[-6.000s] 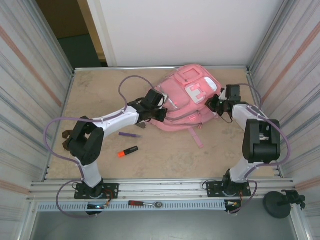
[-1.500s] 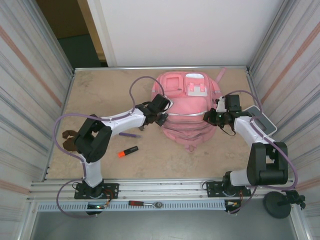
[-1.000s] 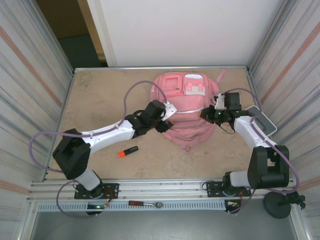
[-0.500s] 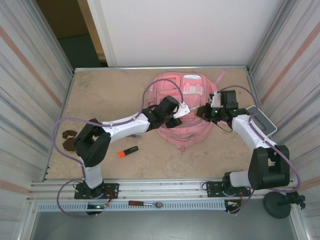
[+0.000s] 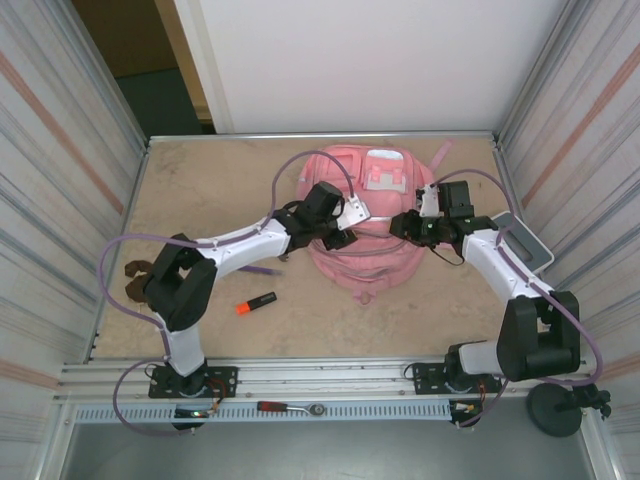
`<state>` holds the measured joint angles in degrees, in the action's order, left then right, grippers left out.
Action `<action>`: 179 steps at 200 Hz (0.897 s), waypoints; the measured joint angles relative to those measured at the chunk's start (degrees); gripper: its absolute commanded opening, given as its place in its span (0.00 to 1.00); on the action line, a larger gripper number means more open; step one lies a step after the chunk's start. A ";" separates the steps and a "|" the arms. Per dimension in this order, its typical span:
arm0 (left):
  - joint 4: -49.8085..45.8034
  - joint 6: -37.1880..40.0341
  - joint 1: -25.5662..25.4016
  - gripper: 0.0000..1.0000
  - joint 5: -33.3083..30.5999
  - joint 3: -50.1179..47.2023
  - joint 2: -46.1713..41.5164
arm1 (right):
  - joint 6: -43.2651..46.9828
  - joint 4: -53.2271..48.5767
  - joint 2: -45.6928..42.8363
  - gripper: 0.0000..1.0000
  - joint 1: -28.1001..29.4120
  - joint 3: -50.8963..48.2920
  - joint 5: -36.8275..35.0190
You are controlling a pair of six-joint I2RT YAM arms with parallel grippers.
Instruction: Pack books, pencil case, and school supplies into a backpack
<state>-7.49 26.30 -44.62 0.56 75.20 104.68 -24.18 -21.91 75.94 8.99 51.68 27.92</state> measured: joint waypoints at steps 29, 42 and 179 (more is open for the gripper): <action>-0.15 -0.28 1.27 0.38 0.83 0.00 0.00 | 5.79 -1.31 -5.73 0.41 4.31 0.04 -9.20; -0.13 -0.48 1.79 0.29 1.40 0.00 -0.07 | 8.66 -0.85 -8.07 0.46 6.75 -0.02 -12.79; -0.59 0.48 11.30 0.03 15.10 -2.84 -5.70 | 40.72 19.23 -3.63 0.70 21.05 -3.52 -19.65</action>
<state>-8.08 26.79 -33.32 15.66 72.36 98.98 16.53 -2.68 72.31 30.04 48.16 8.27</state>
